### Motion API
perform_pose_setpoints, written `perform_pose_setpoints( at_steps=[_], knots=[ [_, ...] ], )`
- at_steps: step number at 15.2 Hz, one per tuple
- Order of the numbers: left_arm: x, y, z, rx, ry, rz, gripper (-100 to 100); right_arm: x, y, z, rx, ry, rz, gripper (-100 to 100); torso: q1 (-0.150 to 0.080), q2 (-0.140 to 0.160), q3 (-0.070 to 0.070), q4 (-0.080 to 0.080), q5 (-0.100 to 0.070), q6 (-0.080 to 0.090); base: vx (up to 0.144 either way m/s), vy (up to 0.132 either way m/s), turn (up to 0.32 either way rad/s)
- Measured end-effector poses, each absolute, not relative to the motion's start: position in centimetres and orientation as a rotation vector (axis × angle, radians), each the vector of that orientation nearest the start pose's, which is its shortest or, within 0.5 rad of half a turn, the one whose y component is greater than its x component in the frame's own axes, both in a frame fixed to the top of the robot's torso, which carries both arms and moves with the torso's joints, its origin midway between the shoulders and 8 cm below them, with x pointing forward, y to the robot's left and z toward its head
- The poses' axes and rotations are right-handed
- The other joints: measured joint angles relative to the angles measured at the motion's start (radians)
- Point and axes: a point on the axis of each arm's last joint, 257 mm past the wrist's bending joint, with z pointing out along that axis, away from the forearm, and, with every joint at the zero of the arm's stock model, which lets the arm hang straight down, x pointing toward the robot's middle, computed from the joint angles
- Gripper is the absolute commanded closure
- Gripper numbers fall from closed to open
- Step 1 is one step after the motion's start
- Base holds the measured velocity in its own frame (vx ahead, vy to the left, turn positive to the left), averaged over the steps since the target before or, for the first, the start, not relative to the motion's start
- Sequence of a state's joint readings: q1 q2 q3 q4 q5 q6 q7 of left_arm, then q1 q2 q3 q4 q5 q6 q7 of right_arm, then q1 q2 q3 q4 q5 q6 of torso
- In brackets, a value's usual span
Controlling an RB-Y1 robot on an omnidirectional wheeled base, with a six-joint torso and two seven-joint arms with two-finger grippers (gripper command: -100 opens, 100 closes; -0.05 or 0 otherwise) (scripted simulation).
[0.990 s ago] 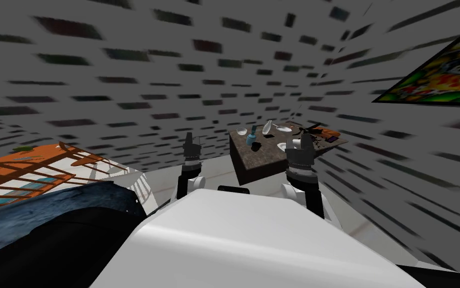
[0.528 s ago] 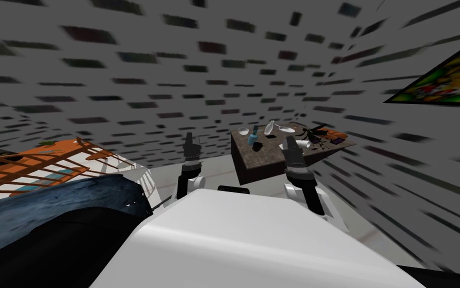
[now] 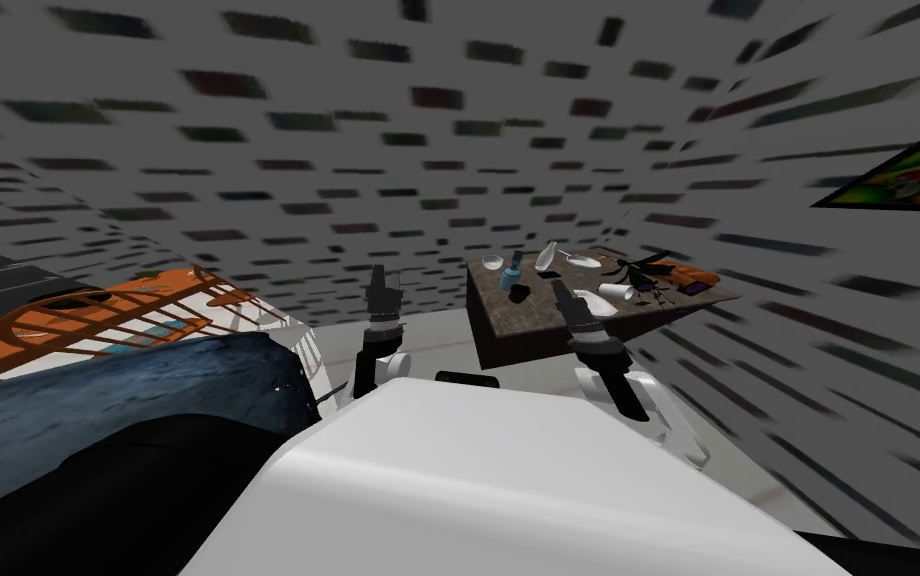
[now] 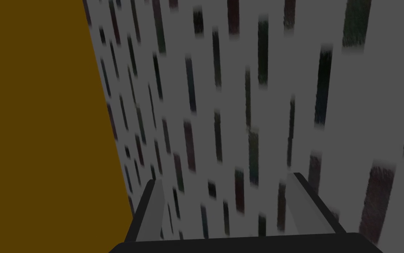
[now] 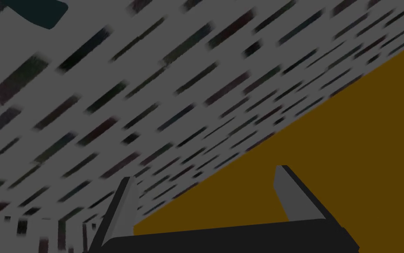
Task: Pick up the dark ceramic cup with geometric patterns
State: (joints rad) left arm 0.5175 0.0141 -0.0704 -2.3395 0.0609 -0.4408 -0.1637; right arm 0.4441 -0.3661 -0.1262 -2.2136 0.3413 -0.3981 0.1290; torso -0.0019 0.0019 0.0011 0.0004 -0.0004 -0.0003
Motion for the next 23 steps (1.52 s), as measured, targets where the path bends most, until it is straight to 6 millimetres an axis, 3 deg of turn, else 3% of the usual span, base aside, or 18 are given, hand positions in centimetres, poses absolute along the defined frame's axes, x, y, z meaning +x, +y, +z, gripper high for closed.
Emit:
perform_pose_setpoints(
  at_steps=[10, 23],
  knots=[
    [34.3, 26.3, 3.3, -0.645, 0.644, -1.253, 0, 40.6, -28.4, -5.7, -0.053, 1.270, 0.463, -100, 0.000, -0.001, 0.000, 0.000, 0.000, 0.000, -0.027, -0.018, 0.131],
    [34.3, 26.3, 3.3, -0.645, 0.644, -1.253, 0, 43.7, -32.3, -12.0, -0.351, 1.439, 0.032, -100, -0.001, -0.001, -0.001, 0.000, 0.000, 0.000, -0.021, -0.023, 0.143]
  ],
)
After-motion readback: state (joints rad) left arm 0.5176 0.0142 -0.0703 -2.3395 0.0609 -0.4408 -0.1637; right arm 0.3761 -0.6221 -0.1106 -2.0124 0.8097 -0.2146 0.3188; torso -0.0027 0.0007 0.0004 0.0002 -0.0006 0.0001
